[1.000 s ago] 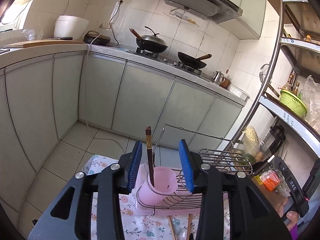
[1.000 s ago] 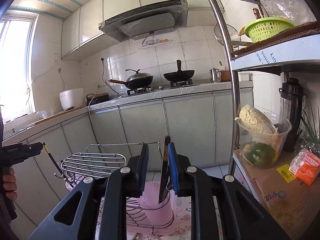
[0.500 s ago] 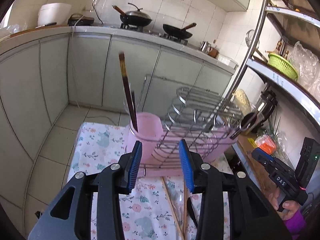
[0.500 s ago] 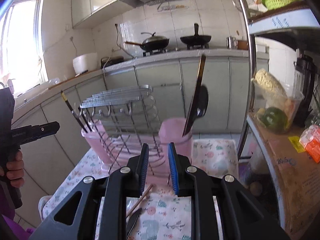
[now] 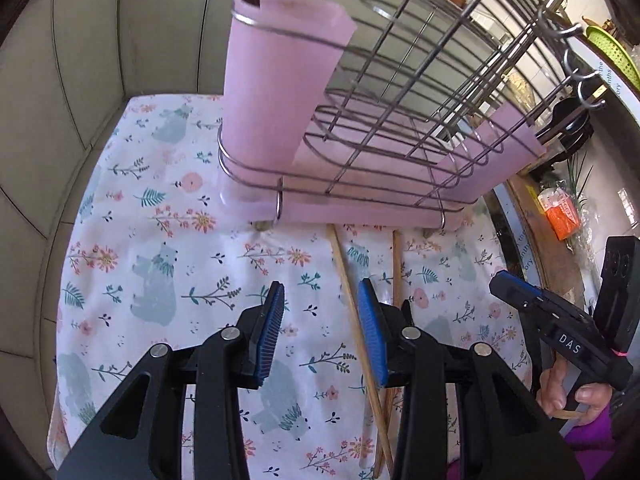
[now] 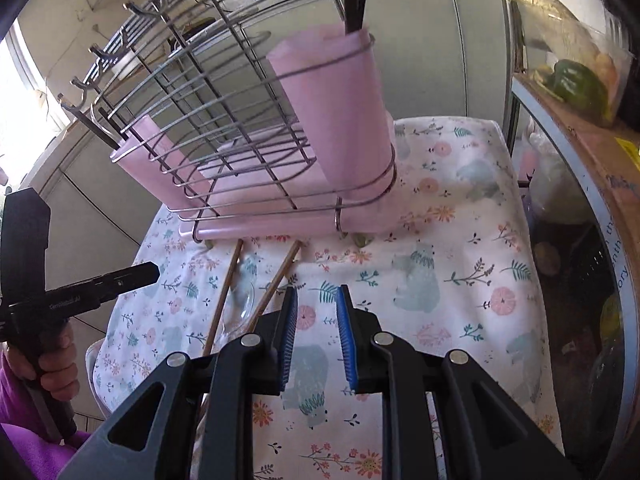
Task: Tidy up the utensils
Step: 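Grasp a wooden chopstick with the left gripper while the right gripper grasps another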
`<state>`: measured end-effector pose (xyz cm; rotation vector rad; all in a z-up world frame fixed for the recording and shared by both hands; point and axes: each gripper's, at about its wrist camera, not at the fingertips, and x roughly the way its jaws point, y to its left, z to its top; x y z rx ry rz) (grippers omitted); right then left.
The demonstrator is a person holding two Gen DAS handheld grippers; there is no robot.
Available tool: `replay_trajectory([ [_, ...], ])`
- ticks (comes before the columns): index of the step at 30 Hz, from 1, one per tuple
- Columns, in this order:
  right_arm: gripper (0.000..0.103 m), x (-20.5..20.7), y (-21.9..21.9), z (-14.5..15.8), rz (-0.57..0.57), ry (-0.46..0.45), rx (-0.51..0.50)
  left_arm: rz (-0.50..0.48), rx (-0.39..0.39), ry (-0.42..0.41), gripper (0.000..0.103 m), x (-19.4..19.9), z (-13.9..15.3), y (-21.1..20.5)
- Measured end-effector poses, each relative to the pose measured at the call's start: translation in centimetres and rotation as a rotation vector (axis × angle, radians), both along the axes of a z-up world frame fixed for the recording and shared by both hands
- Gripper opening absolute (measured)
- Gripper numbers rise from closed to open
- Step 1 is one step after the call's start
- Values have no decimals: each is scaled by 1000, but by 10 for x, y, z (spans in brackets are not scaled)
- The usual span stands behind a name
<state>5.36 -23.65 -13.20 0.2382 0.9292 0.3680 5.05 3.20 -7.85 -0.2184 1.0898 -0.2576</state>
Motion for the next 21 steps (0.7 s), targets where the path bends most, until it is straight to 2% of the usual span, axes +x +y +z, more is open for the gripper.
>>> replay_trajectory([
  [7, 19, 4, 11, -20, 43, 67, -11, 0, -15, 81, 38, 14, -22, -6],
  [11, 19, 7, 13, -24, 51, 80, -7, -1, -5, 92, 38, 25, -25, -16],
  [13, 19, 8, 13, -26, 50, 89, 4, -12, 8, 97, 27, 34, -27, -23],
  [20, 19, 19, 15, -30, 60, 141, 73, -35, 64, 138, 19, 56, -46, -47],
  [21, 19, 23, 17, -30, 60, 149, 90, -33, 75, 146, 12, 58, -50, -49],
])
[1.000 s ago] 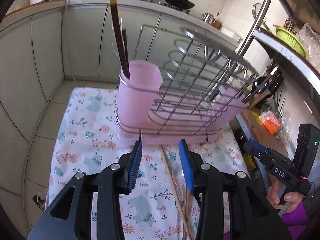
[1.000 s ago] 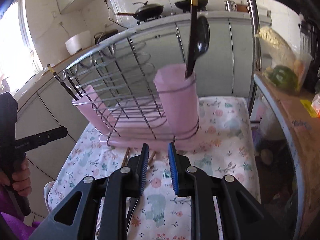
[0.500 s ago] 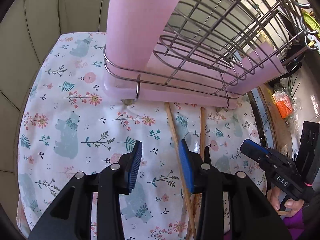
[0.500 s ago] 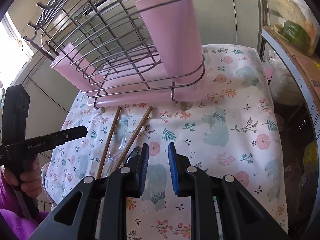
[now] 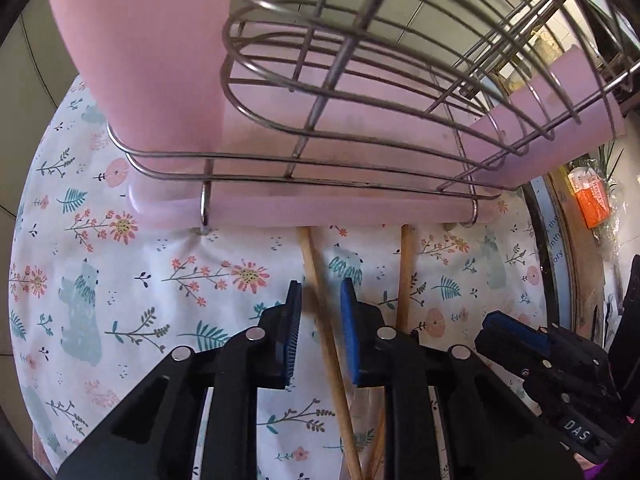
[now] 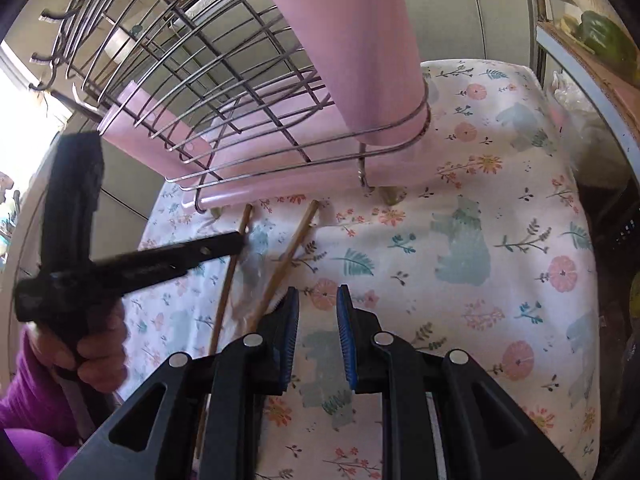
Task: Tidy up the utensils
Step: 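Grasp a wooden chopstick with the left gripper while the right gripper grasps another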
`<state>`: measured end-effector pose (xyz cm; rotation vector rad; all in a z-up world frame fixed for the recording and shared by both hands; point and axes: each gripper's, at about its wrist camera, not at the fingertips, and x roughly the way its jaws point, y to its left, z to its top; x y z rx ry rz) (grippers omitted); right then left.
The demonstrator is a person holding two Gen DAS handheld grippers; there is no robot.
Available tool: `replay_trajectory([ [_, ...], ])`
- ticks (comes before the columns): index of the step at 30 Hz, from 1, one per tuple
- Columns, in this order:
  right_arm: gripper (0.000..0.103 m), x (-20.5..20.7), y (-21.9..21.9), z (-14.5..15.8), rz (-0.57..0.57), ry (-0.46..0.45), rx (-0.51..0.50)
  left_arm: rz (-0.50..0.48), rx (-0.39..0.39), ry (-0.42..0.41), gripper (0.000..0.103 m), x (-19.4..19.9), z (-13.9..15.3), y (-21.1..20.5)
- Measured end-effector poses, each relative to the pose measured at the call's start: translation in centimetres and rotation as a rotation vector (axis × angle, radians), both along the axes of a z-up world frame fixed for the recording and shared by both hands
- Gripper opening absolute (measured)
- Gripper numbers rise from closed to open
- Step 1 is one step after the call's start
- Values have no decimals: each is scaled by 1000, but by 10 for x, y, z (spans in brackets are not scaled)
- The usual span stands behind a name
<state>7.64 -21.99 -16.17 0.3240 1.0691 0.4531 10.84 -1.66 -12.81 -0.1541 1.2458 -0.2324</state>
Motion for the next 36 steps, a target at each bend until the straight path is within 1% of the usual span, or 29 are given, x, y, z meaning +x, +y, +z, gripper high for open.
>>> replay_trajectory([
  [1, 19, 3, 1, 1, 1, 9, 17, 6, 12, 6, 9, 1, -3, -1],
  [3, 19, 12, 6, 1, 6, 37, 56, 15, 4, 5, 7, 0, -3, 2],
  [7, 19, 28, 19, -3, 6, 93, 89, 12, -6, 0, 7, -10, 3, 14],
  [9, 19, 36, 25, -5, -2, 115, 84, 11, 0, 2, 7, -16, 5, 22],
  [14, 19, 51, 35, -12, -48, 155, 34, 23, 6, 2, 7, -27, 5, 42],
  [17, 19, 62, 33, -19, -79, 202, 60, 28, 10, 11, 7, -31, -1, 50],
  [20, 16, 67, 31, -27, -112, 241, 78, 25, 9, 10, 7, -35, -3, 54],
  [21, 14, 65, 27, -29, -116, 243, 90, 22, 10, 9, 7, -35, -3, 53],
  [22, 9, 64, 25, -30, -116, 240, 97, 20, 11, 8, 7, -35, -3, 55],
  [25, 9, 60, 17, -28, -127, 235, 110, 17, 9, 12, 7, -34, -1, 53],
  [29, 9, 50, -1, -22, -158, 220, 142, 21, -4, 31, 7, -33, -5, 49],
  [36, 8, 33, -45, -17, -252, 202, 211, 9, 8, 58, 7, -28, -11, 52],
])
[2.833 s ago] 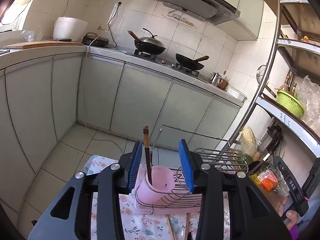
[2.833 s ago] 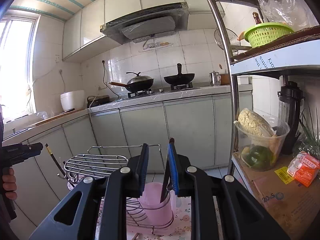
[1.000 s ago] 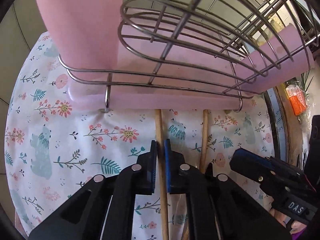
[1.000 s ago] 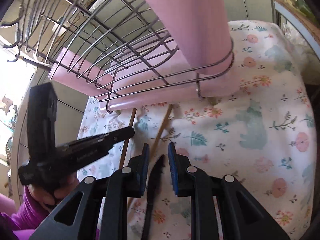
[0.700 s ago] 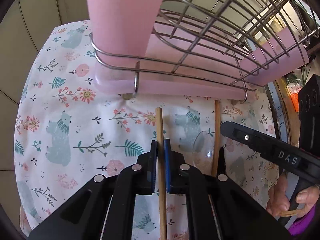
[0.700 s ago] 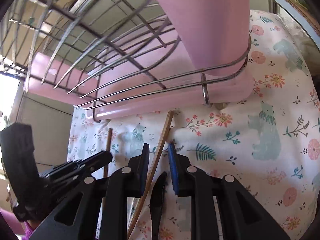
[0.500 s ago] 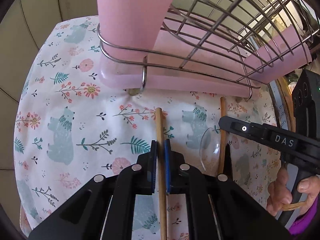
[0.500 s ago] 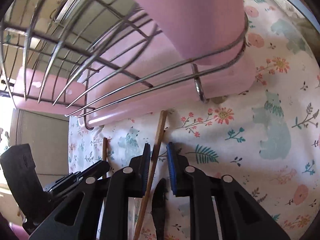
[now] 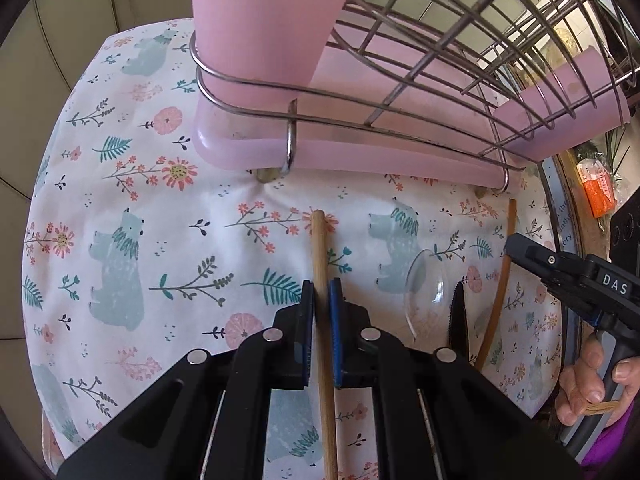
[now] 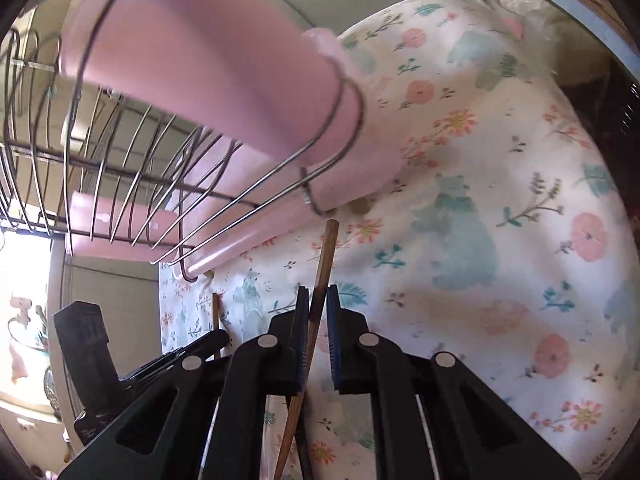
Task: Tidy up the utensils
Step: 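Grasp a wooden chopstick with the left gripper while the right gripper grasps another, then lift both wooden chopsticks and carry each gripper over a pink cup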
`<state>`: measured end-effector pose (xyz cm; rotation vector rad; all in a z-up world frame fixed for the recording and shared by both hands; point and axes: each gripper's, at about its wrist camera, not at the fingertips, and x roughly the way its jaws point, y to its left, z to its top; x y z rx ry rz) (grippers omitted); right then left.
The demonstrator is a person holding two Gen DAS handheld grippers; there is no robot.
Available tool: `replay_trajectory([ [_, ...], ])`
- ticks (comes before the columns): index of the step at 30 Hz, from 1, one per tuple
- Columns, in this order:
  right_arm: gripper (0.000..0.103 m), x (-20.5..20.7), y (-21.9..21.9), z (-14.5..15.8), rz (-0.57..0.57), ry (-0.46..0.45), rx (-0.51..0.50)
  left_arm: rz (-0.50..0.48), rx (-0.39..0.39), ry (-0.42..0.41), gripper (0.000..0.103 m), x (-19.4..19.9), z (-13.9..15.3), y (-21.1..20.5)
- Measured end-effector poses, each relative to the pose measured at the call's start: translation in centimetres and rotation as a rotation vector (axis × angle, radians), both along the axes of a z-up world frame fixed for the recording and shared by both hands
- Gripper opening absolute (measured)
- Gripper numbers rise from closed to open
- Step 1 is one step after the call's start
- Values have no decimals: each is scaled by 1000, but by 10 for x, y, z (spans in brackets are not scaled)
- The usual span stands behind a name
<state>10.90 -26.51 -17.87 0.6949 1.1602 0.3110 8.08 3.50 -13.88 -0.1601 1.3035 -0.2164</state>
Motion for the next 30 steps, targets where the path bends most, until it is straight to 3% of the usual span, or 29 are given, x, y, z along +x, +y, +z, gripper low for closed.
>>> replay_trajectory([
  [6, 8, -9, -23, 3, -47, -31, 28, -1, 1, 23, 7, 2, -1, -1],
  [14, 8, -23, -11, 24, -30, -141, -25, 0, -24, 41, 7, 10, -2, 4],
  [24, 8, -39, -6, 56, -28, -290, -107, 31, -26, -28, 7, -11, 19, 17],
  [30, 8, -53, -5, 74, -27, -370, -143, 59, -56, -138, 6, -26, 55, 33],
])
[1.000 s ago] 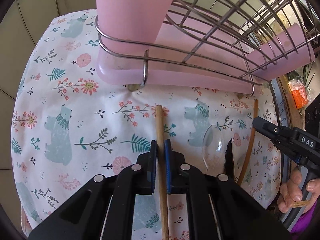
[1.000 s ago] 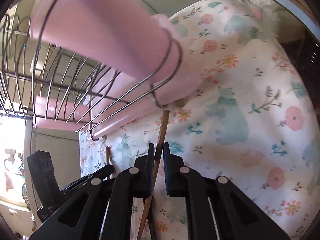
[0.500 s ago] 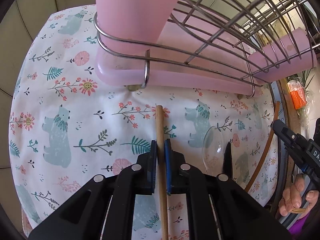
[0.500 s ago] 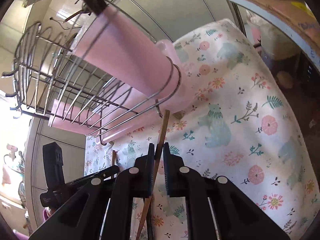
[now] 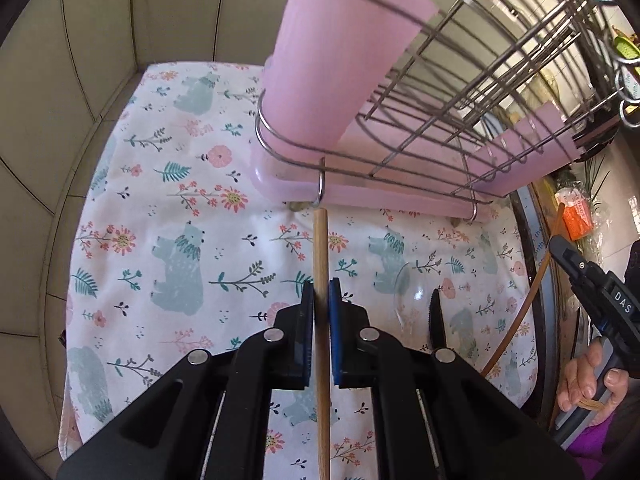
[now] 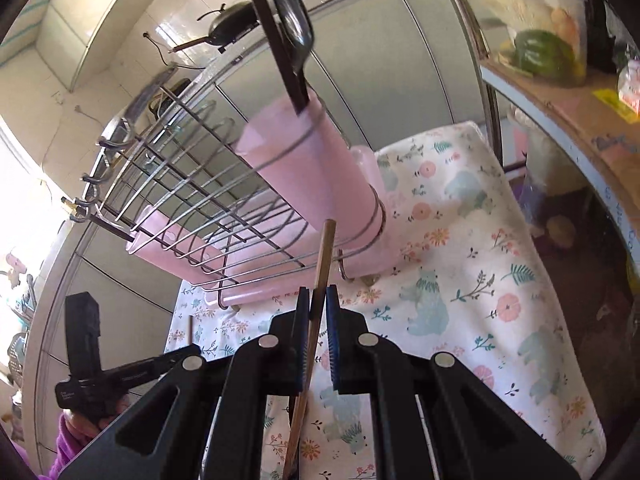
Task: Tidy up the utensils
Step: 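Lift both wooden chopsticks and carry each gripper over a pink cup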
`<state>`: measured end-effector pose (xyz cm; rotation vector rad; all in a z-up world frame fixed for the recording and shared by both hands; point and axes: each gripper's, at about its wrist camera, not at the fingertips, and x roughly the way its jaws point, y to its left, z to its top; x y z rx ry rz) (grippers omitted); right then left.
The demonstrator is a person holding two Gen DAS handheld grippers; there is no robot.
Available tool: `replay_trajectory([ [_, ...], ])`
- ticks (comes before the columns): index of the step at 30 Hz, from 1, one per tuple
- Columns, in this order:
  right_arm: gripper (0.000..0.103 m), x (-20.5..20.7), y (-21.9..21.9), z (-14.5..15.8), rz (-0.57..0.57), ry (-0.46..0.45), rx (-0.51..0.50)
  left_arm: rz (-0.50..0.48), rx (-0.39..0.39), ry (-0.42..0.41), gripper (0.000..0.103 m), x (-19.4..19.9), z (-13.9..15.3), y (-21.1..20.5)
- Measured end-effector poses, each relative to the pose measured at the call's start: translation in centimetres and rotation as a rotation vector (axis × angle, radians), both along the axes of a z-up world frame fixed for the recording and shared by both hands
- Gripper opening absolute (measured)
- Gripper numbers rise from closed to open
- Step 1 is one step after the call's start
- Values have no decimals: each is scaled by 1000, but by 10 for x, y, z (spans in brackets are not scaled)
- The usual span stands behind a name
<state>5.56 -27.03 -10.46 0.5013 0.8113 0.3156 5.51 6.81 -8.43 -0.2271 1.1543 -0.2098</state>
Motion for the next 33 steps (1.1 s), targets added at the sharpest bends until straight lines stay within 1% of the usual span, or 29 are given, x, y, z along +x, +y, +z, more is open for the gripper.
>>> replay_trajectory([
  [8, 7, -10, 8, 23, 0, -106, -51, 27, -24, -184, 6, -20, 53, 8],
  [14, 6, -17, 7, 39, 1, -163, -66, 46, -54, -300, 6, -31, 82, 8],
  [21, 6, -29, -2, 68, -11, -253, -69, 69, -81, -399, 6, -40, 109, 18],
  [33, 6, -37, -19, 131, -62, -423, -104, 88, -96, -553, 6, -49, 157, 32],
])
